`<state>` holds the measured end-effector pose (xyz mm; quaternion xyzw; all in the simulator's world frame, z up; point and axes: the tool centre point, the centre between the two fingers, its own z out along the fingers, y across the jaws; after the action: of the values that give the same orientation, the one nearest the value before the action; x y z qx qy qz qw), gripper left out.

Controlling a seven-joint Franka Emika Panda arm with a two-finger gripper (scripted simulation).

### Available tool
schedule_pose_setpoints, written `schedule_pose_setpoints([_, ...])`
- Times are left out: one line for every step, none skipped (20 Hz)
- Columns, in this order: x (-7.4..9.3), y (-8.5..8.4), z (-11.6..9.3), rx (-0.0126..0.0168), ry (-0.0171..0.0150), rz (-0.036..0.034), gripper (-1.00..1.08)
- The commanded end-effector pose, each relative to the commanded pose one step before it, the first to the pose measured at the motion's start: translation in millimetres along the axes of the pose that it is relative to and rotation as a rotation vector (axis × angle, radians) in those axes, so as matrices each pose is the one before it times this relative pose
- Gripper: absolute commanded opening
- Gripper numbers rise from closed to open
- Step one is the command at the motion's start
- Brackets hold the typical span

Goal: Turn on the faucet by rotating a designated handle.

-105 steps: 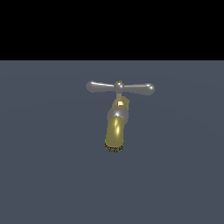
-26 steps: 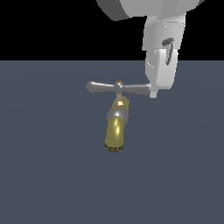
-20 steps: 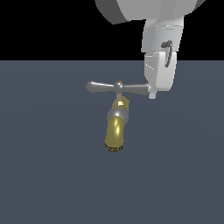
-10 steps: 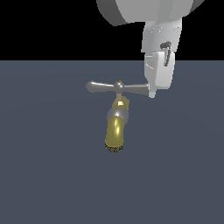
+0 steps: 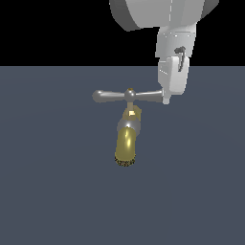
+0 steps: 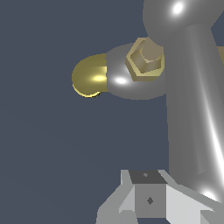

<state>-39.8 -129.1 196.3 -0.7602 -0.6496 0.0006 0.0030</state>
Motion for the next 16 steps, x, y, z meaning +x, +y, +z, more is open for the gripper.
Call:
schedule_pose_setpoints([0.11,9.97,0.08,-0.00545,-0.00315,-0.00236,-1.00])
schedule_pose_setpoints([-0.27,2.76,0.00,0.00000,0.00000,0.00000,-1.00])
schedule_pose_setpoints([-0.27,2.77,0.00,0.00000,0.00000,0.00000,-1.00])
schedule_pose_setpoints([-0.27,2.77,0.00,0.00000,0.00000,0.00000,-1.00])
schedule_pose_setpoints([-0.27,2.77,0.00,0.00000,0.00000,0.00000,-1.00])
schedule_pose_setpoints([-0.27,2.77,0.00,0.00000,0.00000,0.00000,-1.00])
schedule_pose_setpoints([-0.27,2.77,0.00,0.00000,0.00000,0.00000,-1.00])
schedule_pose_setpoints([-0.27,2.77,0.00,0.00000,0.00000,0.00000,-1.00])
schedule_pose_setpoints([-0.28,2.77,-0.01,0.00000,0.00000,0.00000,-1.00])
schedule_pose_setpoints([-0.28,2.77,-0.01,0.00000,0.00000,0.00000,-1.00])
schedule_pose_setpoints([-0.28,2.77,-0.01,0.00000,0.00000,0.00000,-1.00])
schedule_pose_setpoints([-0.28,2.77,-0.01,0.00000,0.00000,0.00000,-1.00])
schedule_pose_setpoints([-0.28,2.77,-0.01,0.00000,0.00000,0.00000,-1.00])
schedule_pose_setpoints([-0.28,2.76,-0.01,0.00000,0.00000,0.00000,-1.00])
schedule_pose_setpoints([-0.28,2.76,-0.02,0.00000,0.00000,0.00000,-1.00])
schedule_pose_setpoints([-0.28,2.76,-0.02,0.00000,0.00000,0.00000,-1.00])
